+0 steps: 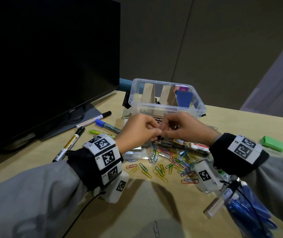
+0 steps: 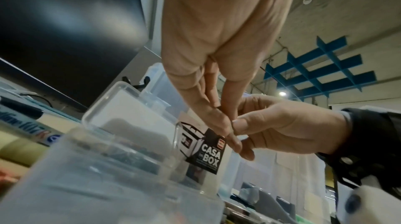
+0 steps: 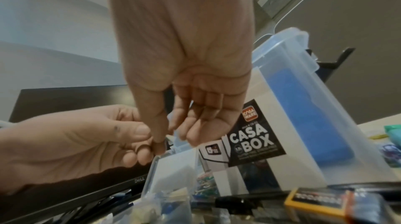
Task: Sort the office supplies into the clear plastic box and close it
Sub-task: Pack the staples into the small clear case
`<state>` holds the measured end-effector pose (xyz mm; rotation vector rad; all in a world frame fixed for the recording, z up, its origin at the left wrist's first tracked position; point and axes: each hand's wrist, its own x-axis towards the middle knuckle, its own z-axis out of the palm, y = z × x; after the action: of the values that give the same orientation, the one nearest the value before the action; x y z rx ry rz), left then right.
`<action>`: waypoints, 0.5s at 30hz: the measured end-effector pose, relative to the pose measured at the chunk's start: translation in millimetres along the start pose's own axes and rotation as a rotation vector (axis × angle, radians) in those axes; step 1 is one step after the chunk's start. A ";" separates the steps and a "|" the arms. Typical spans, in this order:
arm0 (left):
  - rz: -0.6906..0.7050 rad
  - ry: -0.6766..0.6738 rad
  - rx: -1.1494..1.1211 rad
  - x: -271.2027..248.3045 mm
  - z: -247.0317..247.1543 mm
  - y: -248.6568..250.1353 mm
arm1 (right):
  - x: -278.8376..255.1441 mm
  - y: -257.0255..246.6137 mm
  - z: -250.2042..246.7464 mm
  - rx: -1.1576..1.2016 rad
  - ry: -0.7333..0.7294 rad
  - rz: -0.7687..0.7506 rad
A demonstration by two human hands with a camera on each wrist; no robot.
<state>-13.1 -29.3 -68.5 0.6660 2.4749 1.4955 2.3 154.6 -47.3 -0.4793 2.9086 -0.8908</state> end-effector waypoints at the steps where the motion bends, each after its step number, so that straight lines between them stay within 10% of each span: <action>1: -0.005 0.027 -0.007 0.3 -2.0 -1.6 | 1.2 3.1 1.0 0.003 0.018 0.021; 7: -0.039 0.111 0.016 1.7 -11.3 -13.3 | 7.1 11.4 17.1 -0.659 -0.204 0.133; 15: -0.049 0.096 -0.040 -0.8 -13.4 -18.3 | 17.9 8.2 27.7 -0.730 -0.231 0.115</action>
<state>-22.6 -47.5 -78.1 0.5343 2.5045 1.5900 -12.9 140.6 -74.3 -0.3997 2.9106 0.2594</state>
